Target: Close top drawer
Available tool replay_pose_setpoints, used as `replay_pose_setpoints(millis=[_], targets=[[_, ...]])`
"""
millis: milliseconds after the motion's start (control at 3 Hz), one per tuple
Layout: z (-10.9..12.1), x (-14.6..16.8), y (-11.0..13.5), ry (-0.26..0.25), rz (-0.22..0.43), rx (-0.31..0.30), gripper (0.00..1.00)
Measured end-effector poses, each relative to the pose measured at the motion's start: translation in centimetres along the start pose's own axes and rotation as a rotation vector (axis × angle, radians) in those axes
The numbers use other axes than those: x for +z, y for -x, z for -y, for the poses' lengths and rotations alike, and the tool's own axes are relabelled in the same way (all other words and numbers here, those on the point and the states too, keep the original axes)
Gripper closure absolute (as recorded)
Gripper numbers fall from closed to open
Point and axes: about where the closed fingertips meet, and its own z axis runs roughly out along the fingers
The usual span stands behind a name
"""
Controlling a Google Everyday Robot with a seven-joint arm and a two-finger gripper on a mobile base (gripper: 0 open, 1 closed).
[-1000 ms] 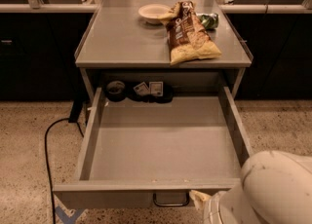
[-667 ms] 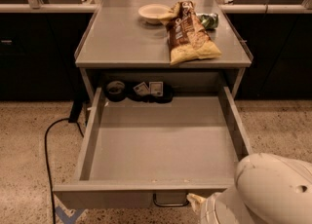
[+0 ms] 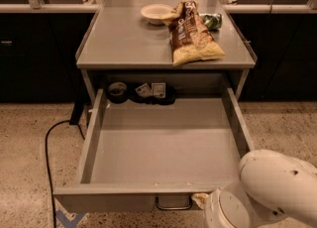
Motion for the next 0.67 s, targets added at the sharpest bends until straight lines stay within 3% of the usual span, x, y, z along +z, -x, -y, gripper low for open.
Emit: replay_pose_setpoints(millis=[333,667], targets=[[1.3,-0.2,-0.1,-0.014,-0.001,0.004,0.00],[4.4,-1.8,1.1,-0.060,0.002,-0.031,0.00]])
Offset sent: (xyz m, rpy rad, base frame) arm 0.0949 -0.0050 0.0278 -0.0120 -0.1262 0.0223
